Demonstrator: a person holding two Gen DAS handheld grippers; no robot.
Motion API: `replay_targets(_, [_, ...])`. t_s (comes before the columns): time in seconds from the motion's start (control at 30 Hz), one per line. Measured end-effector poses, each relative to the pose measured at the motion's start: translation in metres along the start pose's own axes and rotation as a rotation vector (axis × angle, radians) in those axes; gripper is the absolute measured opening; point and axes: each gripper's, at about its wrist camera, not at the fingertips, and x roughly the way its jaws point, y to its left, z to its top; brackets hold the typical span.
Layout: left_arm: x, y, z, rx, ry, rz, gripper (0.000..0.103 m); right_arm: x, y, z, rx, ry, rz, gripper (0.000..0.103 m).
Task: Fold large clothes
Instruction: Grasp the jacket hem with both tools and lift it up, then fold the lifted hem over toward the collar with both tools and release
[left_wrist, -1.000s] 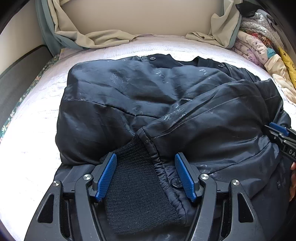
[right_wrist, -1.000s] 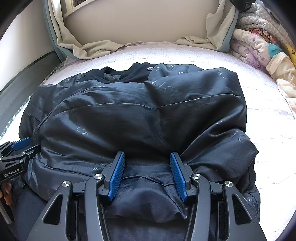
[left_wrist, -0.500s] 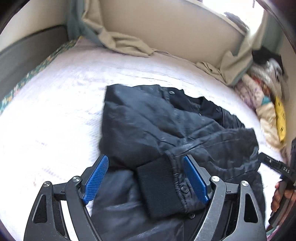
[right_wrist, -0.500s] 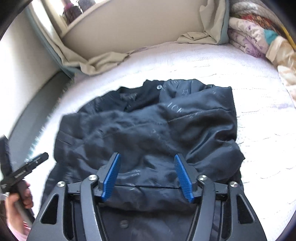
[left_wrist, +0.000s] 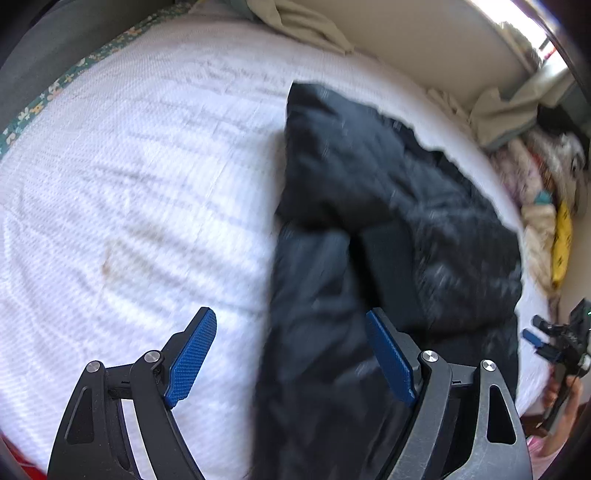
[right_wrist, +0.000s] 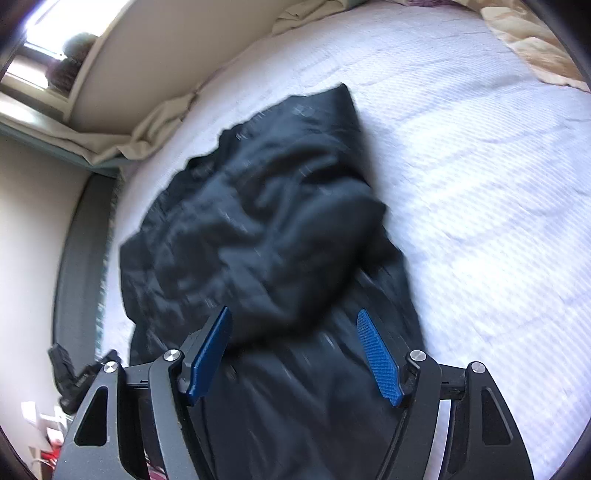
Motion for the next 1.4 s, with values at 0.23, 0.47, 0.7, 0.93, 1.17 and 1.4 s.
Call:
replay_targets(0.23, [-0.006,0.027,-0.039,-0.047,0.127,-0.109,0.084,-0.031,-0.035,-0.062,0.023,0.042,-0.007,0.069])
replay_targets(0.47, [0.000,0.046,-0.076,-0.066,0.230,-0.167,0.078,-0.027,-0.064,-0.108,0.070,0.096,0.077,0.069])
replay_targets(0.7, [-0.007,0.051,-0.116,-0.058,0.278,-0.259,0.078,-0.019,-0.088,-0.131,0.130,0.149,0.196,0.071])
replay_targets(0.93, [-0.002,0.029,-0.126,-0.039,0.313,-0.321,0.070,-0.004,-0.081,-0.143,0.137,0.254,0.292,0.074])
replay_targets(1.17, [0.004,0.013,-0.129,-0.020,0.327,-0.365,0.030,0.003,-0.062,-0.153,0.054,0.285,0.299,0.059])
replay_targets(1.4, [-0.014,0.012,-0.133,-0.019,0.275,-0.405,0.025,-0.006,-0.046,-0.152,-0.039,0.238,0.333,0.013])
